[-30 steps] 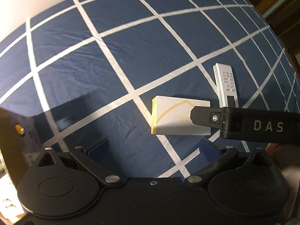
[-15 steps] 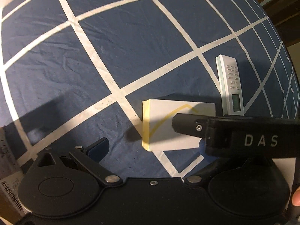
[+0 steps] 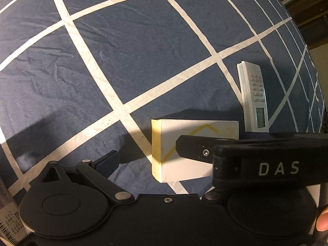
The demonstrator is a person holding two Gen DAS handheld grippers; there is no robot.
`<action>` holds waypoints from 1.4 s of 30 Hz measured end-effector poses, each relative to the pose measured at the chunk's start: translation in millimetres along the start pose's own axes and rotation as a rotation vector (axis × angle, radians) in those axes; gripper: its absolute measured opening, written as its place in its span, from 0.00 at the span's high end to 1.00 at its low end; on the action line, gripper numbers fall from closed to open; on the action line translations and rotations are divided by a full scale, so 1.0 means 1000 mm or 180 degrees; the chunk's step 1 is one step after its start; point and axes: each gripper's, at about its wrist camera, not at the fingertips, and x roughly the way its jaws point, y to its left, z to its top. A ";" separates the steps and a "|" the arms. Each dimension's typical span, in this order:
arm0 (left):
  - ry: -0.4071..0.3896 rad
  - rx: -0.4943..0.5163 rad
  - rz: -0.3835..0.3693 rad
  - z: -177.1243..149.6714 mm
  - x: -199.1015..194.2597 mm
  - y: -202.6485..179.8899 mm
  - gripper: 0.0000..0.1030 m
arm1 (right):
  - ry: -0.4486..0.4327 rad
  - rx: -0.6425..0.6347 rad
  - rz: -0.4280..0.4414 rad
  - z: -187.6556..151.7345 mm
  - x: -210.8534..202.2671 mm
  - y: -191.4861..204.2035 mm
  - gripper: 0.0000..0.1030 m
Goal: Organize objects
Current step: 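Move the right gripper to the small white box with yellow pattern, then close the right gripper around the small white box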
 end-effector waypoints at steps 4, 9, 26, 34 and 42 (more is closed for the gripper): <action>-0.0009 0.0036 -0.0009 0.001 0.001 -0.001 0.05 | 0.0015 -0.0007 0.0041 0.001 0.002 0.000 0.05; 0.0003 0.0050 -0.0046 0.002 0.000 -0.003 0.11 | 0.0033 -0.0021 0.0057 0.002 0.004 0.001 0.16; -0.0030 -0.0043 -0.0124 0.001 -0.006 -0.014 0.30 | 0.0060 -0.0131 0.0099 0.003 0.003 0.003 0.25; -0.0083 -0.0106 -0.0004 -0.008 -0.018 -0.021 0.30 | 0.0052 -0.0265 0.0175 -0.002 -0.007 0.006 0.26; -0.0271 -0.0228 0.0136 -0.029 -0.051 -0.027 0.30 | -0.0008 -0.0502 0.0312 -0.017 -0.031 0.022 0.26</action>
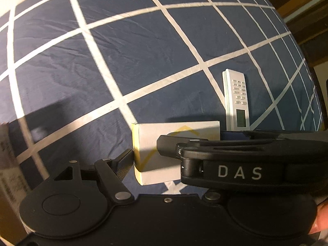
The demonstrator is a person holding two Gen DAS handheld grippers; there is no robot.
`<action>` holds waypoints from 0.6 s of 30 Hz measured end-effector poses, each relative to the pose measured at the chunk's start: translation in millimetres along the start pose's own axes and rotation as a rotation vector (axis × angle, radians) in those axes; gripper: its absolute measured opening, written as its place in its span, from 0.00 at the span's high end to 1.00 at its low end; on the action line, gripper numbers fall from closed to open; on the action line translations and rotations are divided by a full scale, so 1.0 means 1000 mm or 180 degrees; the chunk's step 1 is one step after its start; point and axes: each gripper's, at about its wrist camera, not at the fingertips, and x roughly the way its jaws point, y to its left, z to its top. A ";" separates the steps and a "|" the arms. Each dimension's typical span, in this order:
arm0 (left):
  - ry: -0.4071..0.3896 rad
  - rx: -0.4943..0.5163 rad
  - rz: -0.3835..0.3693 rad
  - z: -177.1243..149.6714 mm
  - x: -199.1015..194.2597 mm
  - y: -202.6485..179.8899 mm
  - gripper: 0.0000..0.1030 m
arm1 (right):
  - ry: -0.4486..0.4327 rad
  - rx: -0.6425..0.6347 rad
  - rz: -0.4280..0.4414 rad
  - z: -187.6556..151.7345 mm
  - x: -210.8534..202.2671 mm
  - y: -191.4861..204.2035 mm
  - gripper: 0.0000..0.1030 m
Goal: Organize objects
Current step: 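Close the right gripper around the small white box, then lift the small white box with the right gripper over the cardboard box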
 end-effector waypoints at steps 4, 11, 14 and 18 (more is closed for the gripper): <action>-0.0105 -0.0062 0.0074 -0.015 -0.020 0.000 0.30 | -0.0033 -0.0124 0.0057 -0.011 -0.015 0.014 0.27; -0.0279 -0.0208 0.0150 -0.043 -0.051 0.004 0.30 | -0.0077 -0.0356 0.0113 -0.034 -0.034 0.042 0.27; -0.0349 -0.0263 0.0172 -0.056 -0.065 0.008 0.30 | -0.0094 -0.0448 0.0132 -0.044 -0.040 0.056 0.27; -0.0437 -0.0346 0.0197 -0.074 -0.083 0.016 0.30 | -0.0109 -0.0568 0.0150 -0.059 -0.046 0.076 0.27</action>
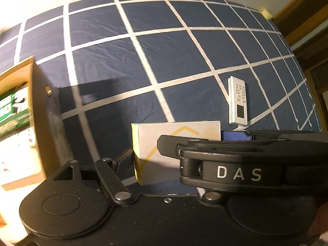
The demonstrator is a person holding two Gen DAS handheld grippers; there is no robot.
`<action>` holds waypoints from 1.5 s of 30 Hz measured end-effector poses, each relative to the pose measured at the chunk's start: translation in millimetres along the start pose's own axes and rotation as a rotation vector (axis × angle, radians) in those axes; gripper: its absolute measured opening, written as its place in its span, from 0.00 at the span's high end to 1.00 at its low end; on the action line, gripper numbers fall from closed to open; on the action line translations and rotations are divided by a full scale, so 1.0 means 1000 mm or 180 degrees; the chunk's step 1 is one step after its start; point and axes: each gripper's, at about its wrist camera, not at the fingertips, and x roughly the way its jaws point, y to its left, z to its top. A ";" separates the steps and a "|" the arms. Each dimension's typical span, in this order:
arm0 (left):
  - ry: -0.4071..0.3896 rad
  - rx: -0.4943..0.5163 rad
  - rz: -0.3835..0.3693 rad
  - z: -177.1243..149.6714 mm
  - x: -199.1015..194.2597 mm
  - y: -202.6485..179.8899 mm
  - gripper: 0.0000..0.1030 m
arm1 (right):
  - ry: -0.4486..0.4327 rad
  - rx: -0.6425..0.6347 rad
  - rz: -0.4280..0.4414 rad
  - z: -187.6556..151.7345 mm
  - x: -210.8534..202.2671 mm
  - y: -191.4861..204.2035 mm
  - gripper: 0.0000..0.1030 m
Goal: Organize objects
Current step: 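Lift the small white box with the right gripper over the cardboard box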
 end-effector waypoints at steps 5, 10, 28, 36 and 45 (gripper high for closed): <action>-0.0088 -0.0107 0.0033 -0.019 -0.023 0.019 0.30 | -0.0004 -0.0139 0.0018 -0.015 -0.004 0.031 0.28; -0.0183 -0.0199 0.0064 -0.037 -0.045 0.042 0.30 | -0.0016 -0.0269 0.0039 -0.028 -0.004 0.063 0.28; -0.0435 -0.0682 0.0228 -0.092 -0.112 0.152 0.30 | 0.0092 -0.0809 0.0172 -0.065 0.029 0.198 0.28; -0.0398 -0.0906 0.0263 -0.105 -0.114 0.198 0.30 | 0.0266 -0.0962 0.0205 -0.070 0.061 0.238 0.28; -0.0203 -0.1029 0.0218 -0.103 -0.088 0.234 0.30 | 0.0499 -0.0938 0.0157 -0.068 0.108 0.249 0.28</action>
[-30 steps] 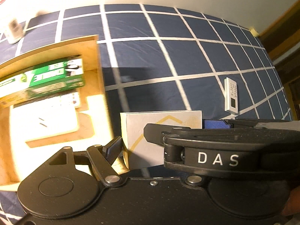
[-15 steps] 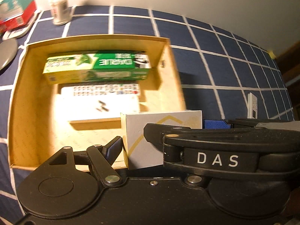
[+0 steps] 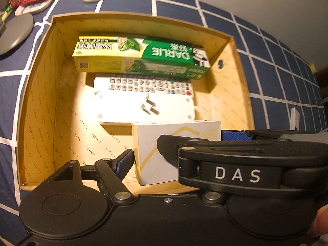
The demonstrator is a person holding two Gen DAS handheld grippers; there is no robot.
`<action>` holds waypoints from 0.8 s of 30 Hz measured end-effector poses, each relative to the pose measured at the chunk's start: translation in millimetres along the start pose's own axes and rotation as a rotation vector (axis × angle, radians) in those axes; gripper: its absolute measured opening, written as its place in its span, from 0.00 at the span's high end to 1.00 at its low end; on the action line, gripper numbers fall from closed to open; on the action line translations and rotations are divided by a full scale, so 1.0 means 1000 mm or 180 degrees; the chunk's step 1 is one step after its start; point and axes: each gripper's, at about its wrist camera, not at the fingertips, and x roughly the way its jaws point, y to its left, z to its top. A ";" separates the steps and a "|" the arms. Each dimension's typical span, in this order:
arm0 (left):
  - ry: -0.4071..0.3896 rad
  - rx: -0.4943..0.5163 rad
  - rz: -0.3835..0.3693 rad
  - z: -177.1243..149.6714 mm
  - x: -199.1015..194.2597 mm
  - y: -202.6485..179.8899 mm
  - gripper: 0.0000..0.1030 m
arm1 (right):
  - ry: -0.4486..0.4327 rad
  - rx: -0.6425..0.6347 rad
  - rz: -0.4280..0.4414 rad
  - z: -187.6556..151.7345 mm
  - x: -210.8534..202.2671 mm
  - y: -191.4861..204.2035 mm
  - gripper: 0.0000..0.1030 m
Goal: Organize objects
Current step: 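Lift the small white box with the right gripper over the cardboard box, then lower the small white box into the cardboard box beside the plate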
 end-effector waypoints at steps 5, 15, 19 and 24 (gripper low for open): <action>0.0139 -0.0035 -0.0033 0.006 0.020 0.015 0.30 | 0.0129 0.0060 -0.0026 0.005 0.025 -0.003 0.28; 0.0335 -0.0026 -0.0077 0.008 0.045 0.033 0.30 | 0.0280 0.0190 -0.0065 0.006 0.057 -0.009 0.28; 0.0399 -0.0039 -0.0090 0.007 0.053 0.039 0.30 | 0.0336 0.0229 -0.0089 0.006 0.068 -0.010 0.28; 0.0453 -0.0048 -0.0109 0.010 0.060 0.043 0.31 | 0.0380 0.0250 -0.0115 0.010 0.076 -0.013 0.28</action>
